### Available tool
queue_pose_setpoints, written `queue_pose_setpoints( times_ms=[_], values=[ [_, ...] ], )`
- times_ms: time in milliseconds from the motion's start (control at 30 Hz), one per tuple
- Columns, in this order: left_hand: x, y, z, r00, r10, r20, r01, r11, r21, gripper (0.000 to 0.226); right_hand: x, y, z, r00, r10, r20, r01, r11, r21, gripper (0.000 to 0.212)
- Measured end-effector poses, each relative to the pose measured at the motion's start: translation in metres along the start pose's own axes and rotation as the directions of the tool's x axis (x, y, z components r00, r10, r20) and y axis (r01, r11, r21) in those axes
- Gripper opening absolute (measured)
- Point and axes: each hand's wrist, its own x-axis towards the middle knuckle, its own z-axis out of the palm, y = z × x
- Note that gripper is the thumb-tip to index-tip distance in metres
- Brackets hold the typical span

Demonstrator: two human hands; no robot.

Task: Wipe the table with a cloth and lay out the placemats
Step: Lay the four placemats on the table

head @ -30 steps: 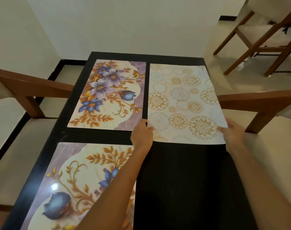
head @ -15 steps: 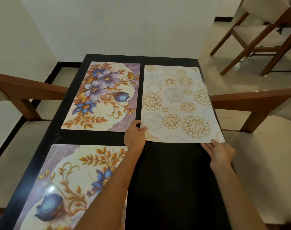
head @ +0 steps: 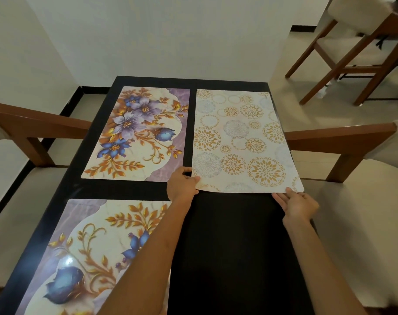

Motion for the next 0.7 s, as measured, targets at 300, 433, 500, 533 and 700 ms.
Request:
queue_pose_setpoints(
  times_ms=[300, 433, 500, 533, 700],
  values=[
    [-0.0052, -0.0004, 0.0026, 0.996, -0.023, -0.082, 0.017, 0.997, -0.072, 0.029, 0.0033, -0.0024, 0.0043, 1.000, 0.012, -0.010, -0.013, 0.997, -0.080, 0.030],
    [-0.0078, -0.0027, 0.0022, 0.995, -0.028, -0.093, 0.018, 0.994, -0.111, 0.024, 0.0024, -0.0049, 0.0041, 1.000, 0.019, -0.004, -0.019, 0.994, -0.108, 0.028],
    [-0.0079, -0.0025, 0.0018, 0.995, -0.019, -0.097, 0.008, 0.994, -0.110, 0.022, 0.0027, -0.0051, 0.0049, 1.000, 0.018, -0.001, -0.017, 0.991, -0.131, 0.027],
    [-0.0079, -0.0025, 0.0015, 0.995, -0.012, -0.099, 0.001, 0.994, -0.107, 0.020, 0.0030, -0.0050, 0.0054, 1.000, 0.015, -0.001, -0.015, 0.990, -0.144, 0.027],
    [-0.0070, -0.0042, -0.0005, 0.996, 0.012, -0.089, -0.019, 0.997, -0.080, 0.019, 0.0022, -0.0042, 0.0068, 1.000, 0.019, -0.012, -0.021, 0.983, -0.180, 0.027]
  ],
)
